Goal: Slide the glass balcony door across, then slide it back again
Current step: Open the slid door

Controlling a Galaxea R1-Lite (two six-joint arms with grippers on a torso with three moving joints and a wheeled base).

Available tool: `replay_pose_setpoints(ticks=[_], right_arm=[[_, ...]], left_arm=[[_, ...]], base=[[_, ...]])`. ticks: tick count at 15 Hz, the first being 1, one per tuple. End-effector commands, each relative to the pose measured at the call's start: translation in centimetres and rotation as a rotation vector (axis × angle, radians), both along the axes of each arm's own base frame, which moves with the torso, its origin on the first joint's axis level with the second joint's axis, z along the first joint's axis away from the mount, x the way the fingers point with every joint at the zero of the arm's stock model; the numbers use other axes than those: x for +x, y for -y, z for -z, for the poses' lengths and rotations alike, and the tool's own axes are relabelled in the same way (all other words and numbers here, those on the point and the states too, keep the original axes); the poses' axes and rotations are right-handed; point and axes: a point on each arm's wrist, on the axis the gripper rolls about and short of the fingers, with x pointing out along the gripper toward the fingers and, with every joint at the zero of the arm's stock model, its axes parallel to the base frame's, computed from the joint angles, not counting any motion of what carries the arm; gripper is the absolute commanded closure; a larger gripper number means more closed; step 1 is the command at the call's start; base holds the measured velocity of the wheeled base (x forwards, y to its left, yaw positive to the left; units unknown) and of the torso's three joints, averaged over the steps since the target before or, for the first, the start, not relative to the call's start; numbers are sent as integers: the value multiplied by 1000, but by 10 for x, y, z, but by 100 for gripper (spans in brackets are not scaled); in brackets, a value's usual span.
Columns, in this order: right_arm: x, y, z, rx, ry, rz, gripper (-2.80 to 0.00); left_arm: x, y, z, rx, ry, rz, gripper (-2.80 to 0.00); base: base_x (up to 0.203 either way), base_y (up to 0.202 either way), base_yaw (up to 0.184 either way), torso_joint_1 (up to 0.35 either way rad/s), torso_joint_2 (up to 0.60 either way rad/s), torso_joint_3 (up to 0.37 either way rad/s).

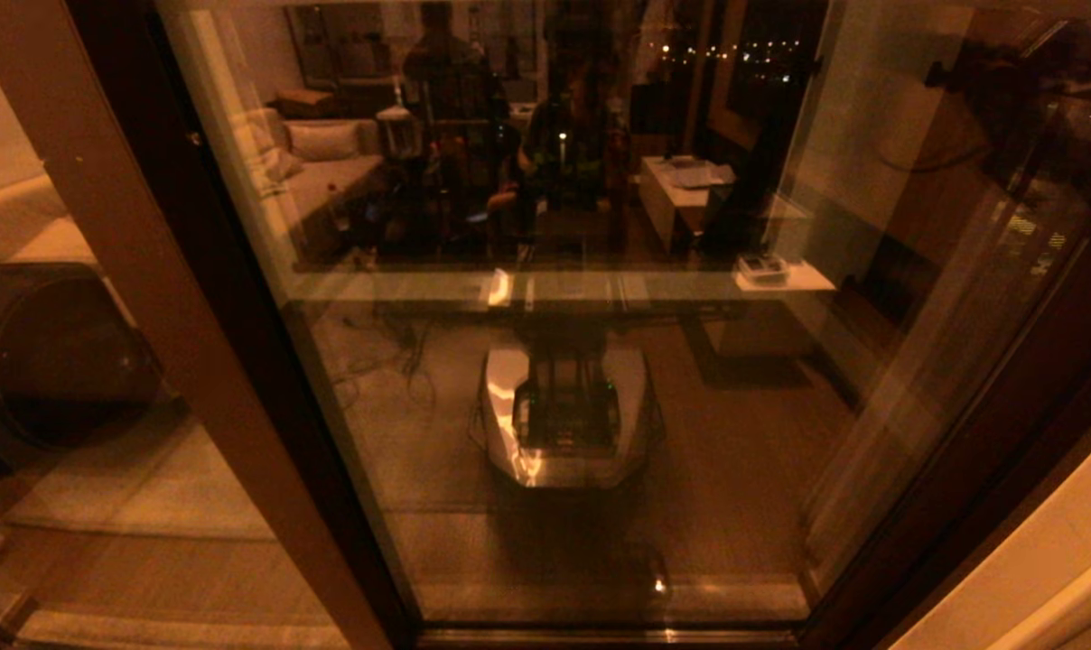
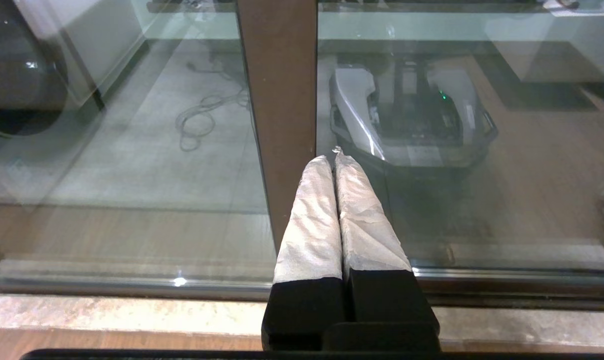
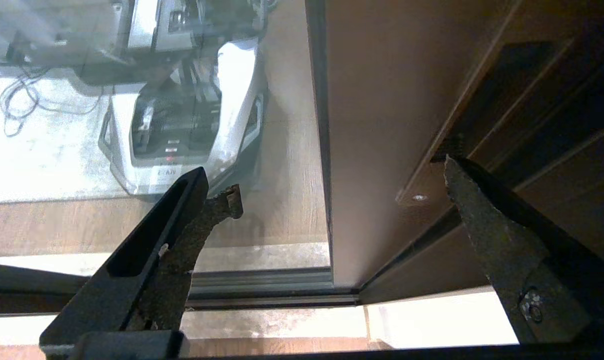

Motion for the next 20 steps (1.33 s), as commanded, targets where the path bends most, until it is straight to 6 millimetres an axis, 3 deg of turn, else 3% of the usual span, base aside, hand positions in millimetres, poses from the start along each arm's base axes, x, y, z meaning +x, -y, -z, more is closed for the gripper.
replay_pose_setpoints(ticks=[1, 20], right_arm=[[2, 1, 1, 2, -2, -4, -280], [18, 2, 6, 18, -11, -15, -280]], left_arm=[[0, 0, 0, 0, 0, 0, 0], [0, 0, 0, 0, 0, 0, 0]], base=[[0, 0, 0, 0, 0, 0], [0, 0, 0, 0, 0, 0]])
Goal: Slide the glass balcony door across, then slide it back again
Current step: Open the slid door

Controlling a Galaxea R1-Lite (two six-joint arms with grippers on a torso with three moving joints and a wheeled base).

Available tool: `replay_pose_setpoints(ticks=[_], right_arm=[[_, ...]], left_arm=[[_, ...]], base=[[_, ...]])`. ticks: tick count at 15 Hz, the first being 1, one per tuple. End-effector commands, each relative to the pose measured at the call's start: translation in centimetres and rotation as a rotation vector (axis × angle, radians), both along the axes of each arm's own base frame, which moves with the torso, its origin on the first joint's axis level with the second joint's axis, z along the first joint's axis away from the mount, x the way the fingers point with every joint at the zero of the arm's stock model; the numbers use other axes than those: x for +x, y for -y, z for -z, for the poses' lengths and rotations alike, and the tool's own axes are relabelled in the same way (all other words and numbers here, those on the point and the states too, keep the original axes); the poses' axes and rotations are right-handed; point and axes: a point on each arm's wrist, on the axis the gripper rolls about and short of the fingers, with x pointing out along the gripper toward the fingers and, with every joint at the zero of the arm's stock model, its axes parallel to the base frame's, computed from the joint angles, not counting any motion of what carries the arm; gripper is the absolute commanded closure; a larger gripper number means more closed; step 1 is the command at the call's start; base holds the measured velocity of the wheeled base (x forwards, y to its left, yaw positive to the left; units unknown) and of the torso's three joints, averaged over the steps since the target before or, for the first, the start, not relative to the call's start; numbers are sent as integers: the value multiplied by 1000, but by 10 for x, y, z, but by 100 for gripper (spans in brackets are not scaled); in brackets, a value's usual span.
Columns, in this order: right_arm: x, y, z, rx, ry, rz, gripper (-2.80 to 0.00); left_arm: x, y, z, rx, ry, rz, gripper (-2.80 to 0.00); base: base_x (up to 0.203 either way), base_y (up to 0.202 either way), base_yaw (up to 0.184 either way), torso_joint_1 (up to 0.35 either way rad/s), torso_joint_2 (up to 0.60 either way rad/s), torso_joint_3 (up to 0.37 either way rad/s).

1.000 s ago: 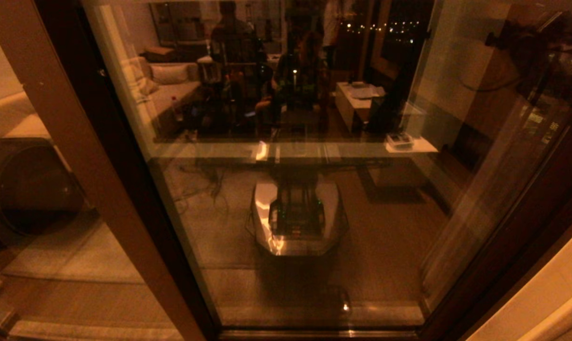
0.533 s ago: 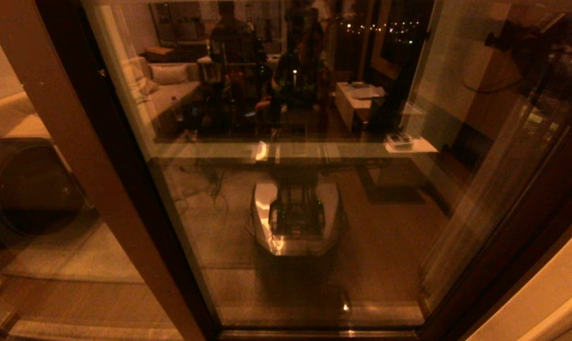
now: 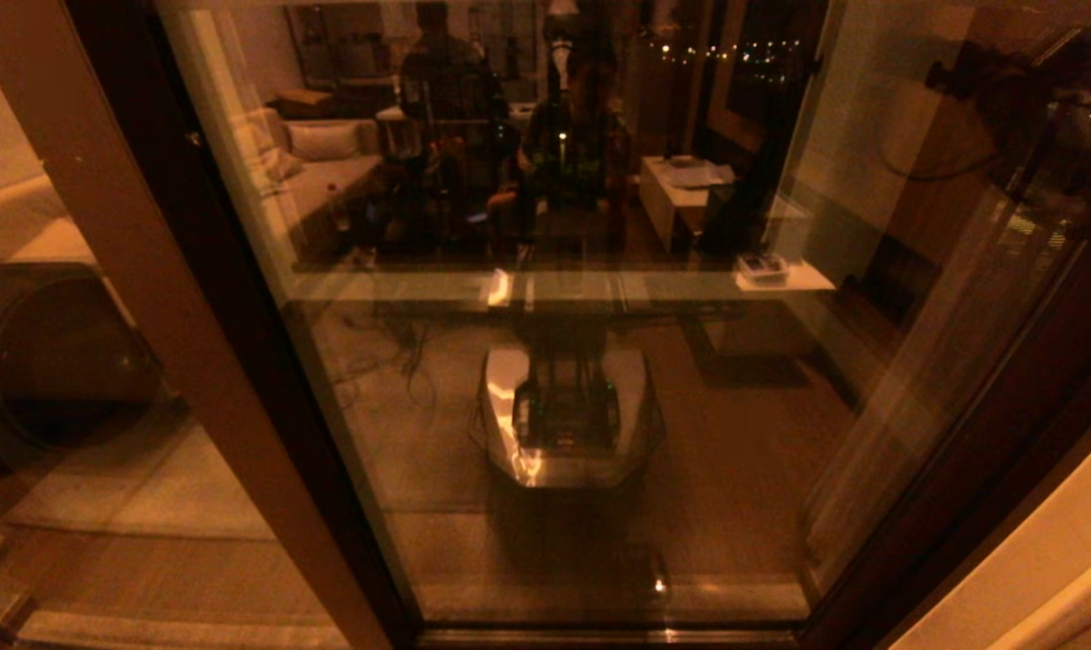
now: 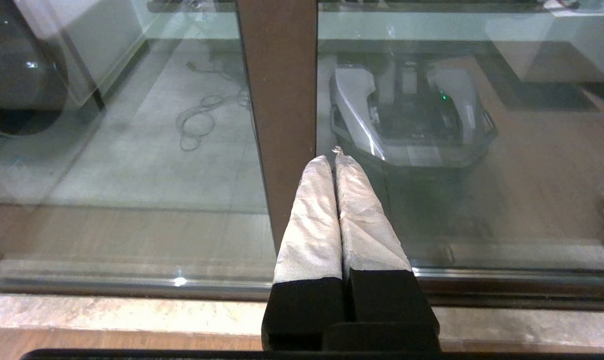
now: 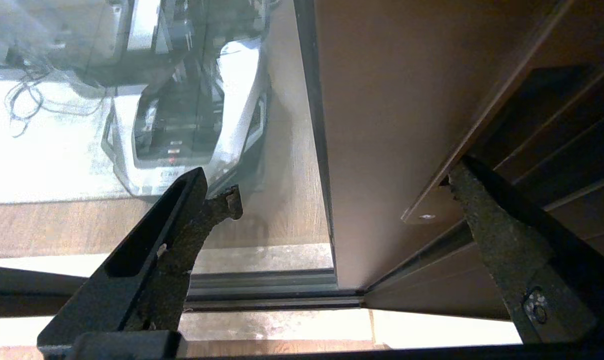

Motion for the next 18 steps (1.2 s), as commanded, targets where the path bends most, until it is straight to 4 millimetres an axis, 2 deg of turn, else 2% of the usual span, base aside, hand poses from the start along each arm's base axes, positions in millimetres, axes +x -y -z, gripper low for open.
replay_pose_setpoints(ticks=[1, 18], right_arm=[[1, 0, 1, 2, -2, -6, -280], [-1, -17, 1, 9, -10, -44, -280]], left_arm=[[0, 0, 0, 0, 0, 0, 0], [0, 0, 0, 0, 0, 0, 0]], base=[[0, 0, 0, 0, 0, 0], [0, 0, 0, 0, 0, 0]])
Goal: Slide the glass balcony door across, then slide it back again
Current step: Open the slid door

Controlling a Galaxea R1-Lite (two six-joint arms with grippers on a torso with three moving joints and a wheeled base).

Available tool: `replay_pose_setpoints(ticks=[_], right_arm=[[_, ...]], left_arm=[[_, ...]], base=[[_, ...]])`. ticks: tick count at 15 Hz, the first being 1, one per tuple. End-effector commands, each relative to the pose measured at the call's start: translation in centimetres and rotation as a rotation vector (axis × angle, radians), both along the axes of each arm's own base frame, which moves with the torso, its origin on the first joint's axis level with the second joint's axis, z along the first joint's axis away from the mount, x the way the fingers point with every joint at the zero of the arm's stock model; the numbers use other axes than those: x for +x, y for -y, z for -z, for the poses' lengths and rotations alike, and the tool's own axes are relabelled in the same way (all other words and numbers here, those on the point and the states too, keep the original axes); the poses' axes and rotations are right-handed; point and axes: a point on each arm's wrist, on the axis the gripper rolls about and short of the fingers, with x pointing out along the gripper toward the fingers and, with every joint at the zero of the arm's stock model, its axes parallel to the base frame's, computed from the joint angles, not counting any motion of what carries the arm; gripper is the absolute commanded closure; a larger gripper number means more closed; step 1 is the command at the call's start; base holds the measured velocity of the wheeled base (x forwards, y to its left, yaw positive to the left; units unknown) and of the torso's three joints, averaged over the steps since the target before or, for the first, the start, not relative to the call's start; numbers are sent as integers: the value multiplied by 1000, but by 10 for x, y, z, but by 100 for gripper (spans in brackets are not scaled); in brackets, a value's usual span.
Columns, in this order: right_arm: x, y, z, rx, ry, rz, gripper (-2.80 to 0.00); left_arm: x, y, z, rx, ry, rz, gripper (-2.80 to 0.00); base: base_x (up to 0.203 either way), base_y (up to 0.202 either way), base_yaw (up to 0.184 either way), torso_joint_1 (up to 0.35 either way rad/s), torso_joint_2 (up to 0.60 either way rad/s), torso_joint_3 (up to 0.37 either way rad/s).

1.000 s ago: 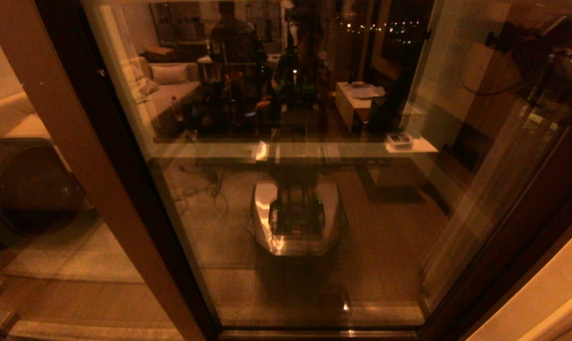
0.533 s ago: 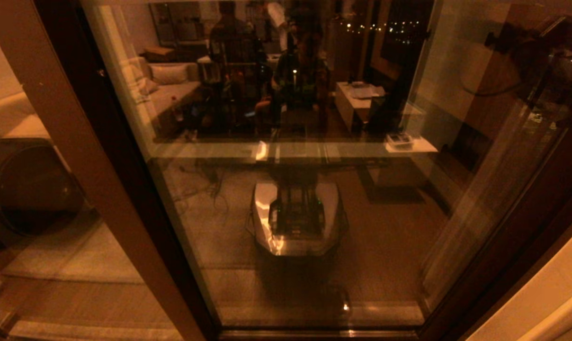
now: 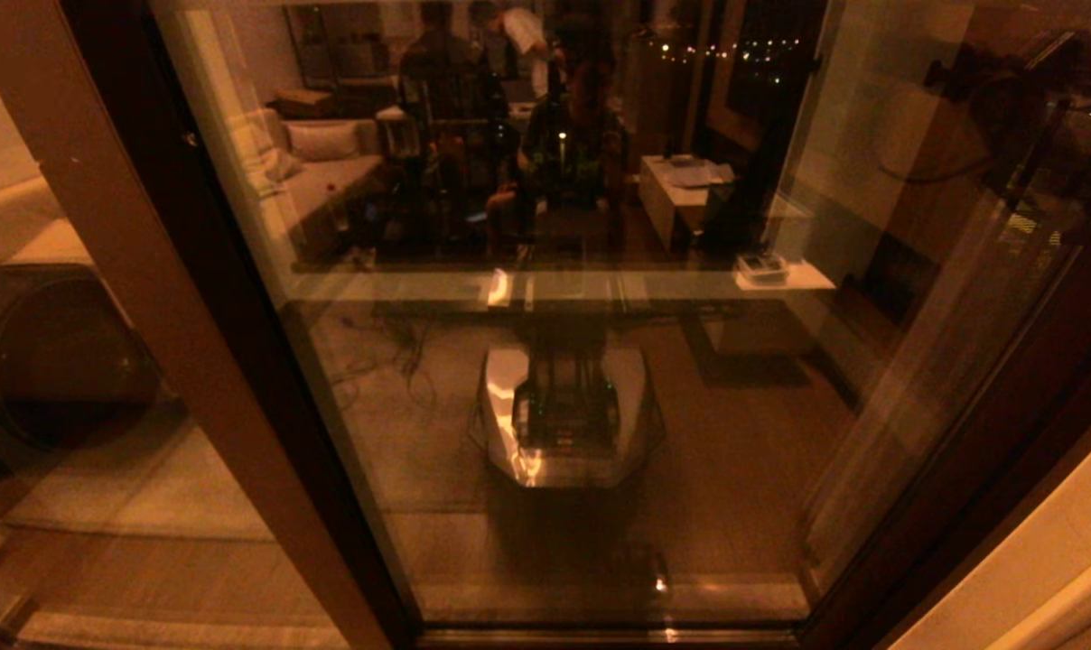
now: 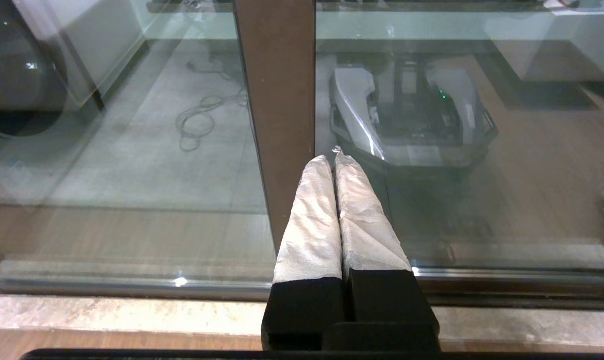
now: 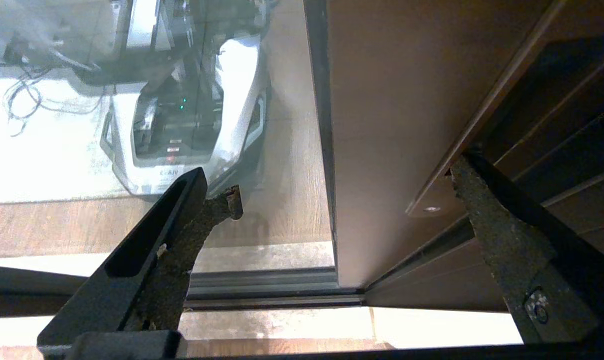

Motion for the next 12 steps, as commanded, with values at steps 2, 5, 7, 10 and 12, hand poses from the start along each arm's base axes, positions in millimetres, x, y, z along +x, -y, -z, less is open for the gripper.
replay_pose_setpoints(ticks=[2, 5, 7, 10, 12], right_arm=[[-2, -3, -2, -1, 4, -11, -280], [-1, -3, -2, 0, 2, -13, -280], [-1, -3, -2, -3, 2, -12, -280], [-11, -6, -8, -22, 13, 3, -280], [-17, -8, -9, -49, 6, 29, -280]], left_arm=[[0, 0, 0, 0, 0, 0, 0], [0, 0, 0, 0, 0, 0, 0], [0, 0, 0, 0, 0, 0, 0], [0, 0, 0, 0, 0, 0, 0], [0, 0, 0, 0, 0, 0, 0]], base=[[0, 0, 0, 0, 0, 0], [0, 0, 0, 0, 0, 0], [0, 0, 0, 0, 0, 0], [0, 0, 0, 0, 0, 0], [0, 0, 0, 0, 0, 0]])
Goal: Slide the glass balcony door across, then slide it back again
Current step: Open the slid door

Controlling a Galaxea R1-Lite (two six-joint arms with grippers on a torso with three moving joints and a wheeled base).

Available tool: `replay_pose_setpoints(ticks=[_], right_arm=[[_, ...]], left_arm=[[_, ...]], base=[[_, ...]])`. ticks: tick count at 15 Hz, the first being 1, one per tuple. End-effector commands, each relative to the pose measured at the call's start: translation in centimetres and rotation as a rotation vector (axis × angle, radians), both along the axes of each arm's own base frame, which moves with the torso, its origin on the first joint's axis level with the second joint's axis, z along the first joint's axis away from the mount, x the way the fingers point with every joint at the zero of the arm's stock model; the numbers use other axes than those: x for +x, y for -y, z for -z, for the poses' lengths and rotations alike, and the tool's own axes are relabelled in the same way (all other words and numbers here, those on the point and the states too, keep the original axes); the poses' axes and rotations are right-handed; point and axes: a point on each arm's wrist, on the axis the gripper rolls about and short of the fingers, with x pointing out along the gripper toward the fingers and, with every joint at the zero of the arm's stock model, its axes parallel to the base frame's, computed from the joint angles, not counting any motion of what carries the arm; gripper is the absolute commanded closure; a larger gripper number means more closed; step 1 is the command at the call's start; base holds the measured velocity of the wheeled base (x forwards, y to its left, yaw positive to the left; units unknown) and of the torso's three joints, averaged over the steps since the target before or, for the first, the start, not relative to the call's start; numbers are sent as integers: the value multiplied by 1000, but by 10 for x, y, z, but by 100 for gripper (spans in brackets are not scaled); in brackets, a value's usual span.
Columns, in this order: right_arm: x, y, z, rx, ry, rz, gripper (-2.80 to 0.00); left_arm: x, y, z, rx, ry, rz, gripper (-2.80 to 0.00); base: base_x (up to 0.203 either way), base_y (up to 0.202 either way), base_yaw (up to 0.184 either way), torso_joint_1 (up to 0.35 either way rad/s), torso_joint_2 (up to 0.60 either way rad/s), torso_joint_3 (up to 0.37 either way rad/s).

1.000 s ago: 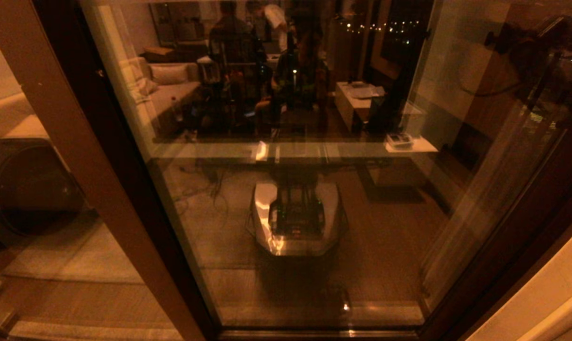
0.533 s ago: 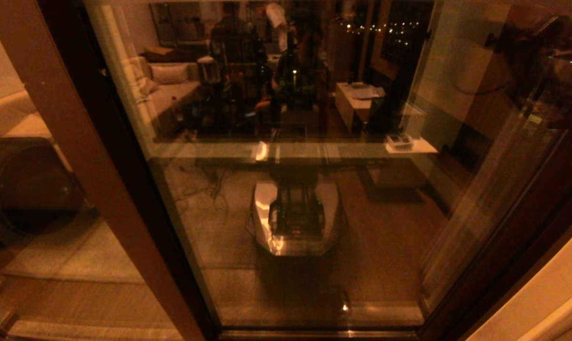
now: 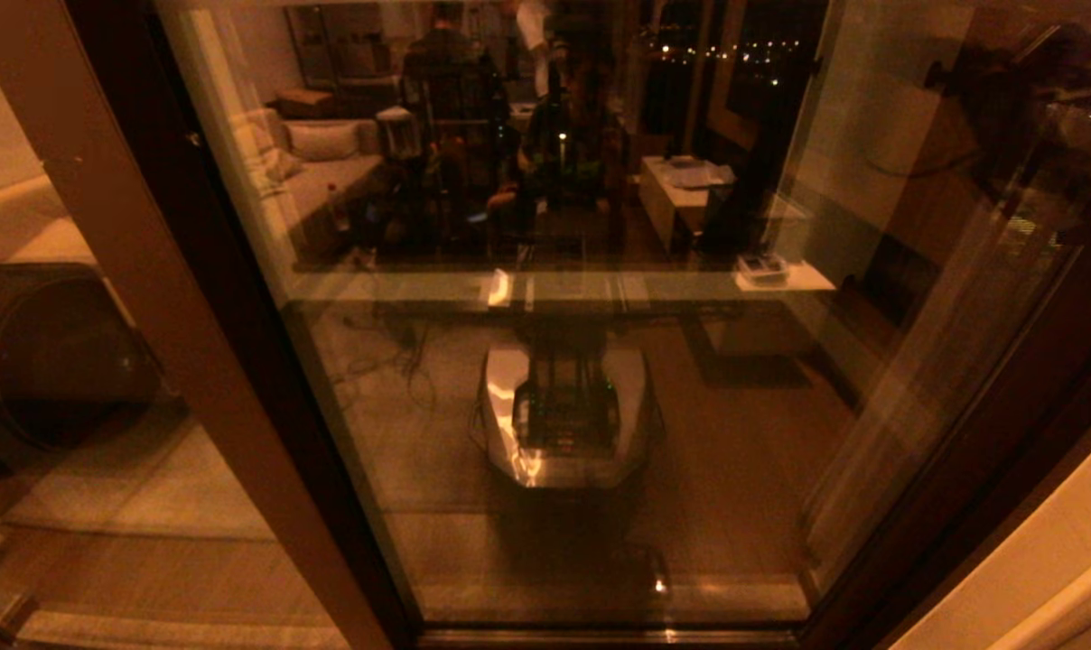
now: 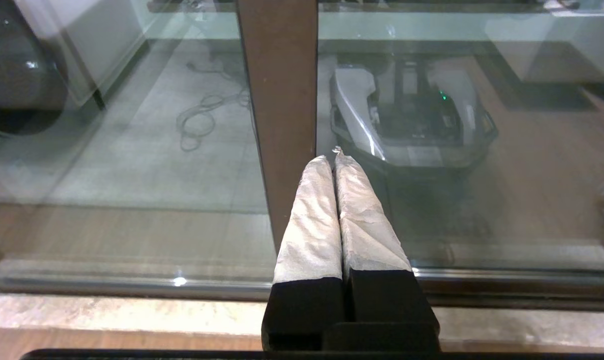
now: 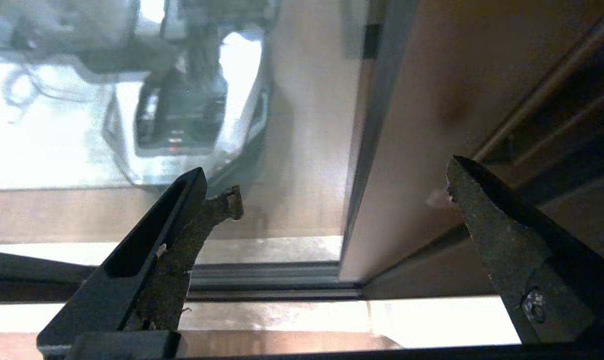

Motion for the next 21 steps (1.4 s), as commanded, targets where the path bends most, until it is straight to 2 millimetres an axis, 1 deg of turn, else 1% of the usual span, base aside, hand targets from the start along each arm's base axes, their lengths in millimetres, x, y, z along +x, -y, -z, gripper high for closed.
replay_pose_setpoints(ticks=[1, 5, 8, 11, 15, 21], right_arm=[[-5, -2, -3, -31, 1, 18, -280], [7, 9, 2, -79, 27, 80, -280], [9, 10, 3, -75, 26, 81, -280], [15, 14, 8, -59, 19, 81, -280], [12, 9, 4, -28, 33, 61, -280], [15, 6, 4, 35, 43, 31, -280]], left_arm=[[0, 0, 0, 0, 0, 0, 0], [0, 0, 0, 0, 0, 0, 0], [0, 0, 0, 0, 0, 0, 0], [0, 0, 0, 0, 0, 0, 0], [0, 0, 0, 0, 0, 0, 0], [0, 0, 0, 0, 0, 0, 0]], base=[[0, 0, 0, 0, 0, 0], [0, 0, 0, 0, 0, 0], [0, 0, 0, 0, 0, 0], [0, 0, 0, 0, 0, 0], [0, 0, 0, 0, 0, 0], [0, 0, 0, 0, 0, 0]])
